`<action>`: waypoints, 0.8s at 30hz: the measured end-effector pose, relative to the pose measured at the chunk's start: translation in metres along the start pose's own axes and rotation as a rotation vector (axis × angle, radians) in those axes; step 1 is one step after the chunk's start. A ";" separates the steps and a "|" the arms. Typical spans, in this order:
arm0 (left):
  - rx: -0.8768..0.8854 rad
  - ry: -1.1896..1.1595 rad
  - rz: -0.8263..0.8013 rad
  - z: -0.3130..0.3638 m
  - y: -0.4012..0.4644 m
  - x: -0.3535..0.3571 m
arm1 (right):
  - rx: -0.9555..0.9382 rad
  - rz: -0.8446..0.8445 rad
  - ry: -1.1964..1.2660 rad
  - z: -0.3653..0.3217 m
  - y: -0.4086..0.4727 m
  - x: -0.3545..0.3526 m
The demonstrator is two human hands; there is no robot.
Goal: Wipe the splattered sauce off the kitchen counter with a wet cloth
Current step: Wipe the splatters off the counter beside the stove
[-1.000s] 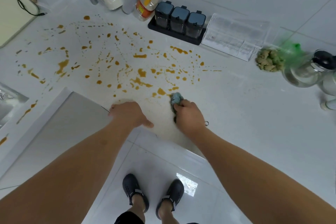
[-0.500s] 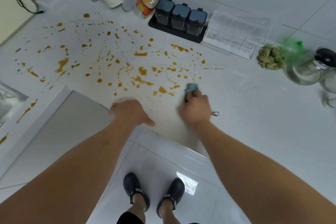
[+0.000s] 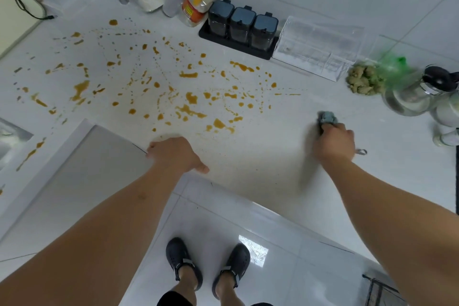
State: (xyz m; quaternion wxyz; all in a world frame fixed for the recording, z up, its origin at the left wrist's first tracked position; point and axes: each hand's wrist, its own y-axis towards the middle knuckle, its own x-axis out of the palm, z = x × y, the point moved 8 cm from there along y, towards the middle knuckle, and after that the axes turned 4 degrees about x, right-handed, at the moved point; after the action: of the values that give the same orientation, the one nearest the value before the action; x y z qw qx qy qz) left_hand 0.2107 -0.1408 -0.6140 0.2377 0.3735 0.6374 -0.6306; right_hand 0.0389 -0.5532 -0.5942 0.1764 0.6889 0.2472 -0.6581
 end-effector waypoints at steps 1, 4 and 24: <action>0.001 0.003 0.003 0.000 0.000 0.001 | 0.044 0.007 0.027 -0.006 -0.004 0.002; 0.015 -0.009 0.025 0.001 -0.001 -0.001 | -0.102 0.004 0.102 -0.071 -0.044 0.012; 0.037 -0.002 -0.006 0.083 -0.043 -0.004 | -0.161 -0.107 0.065 0.031 -0.055 0.005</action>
State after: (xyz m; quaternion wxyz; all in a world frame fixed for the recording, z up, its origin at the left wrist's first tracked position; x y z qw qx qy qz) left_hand 0.1656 -0.2196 -0.5918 0.2296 0.3755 0.6263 -0.6434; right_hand -0.0182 -0.5257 -0.5966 0.1876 0.6795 0.3411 -0.6218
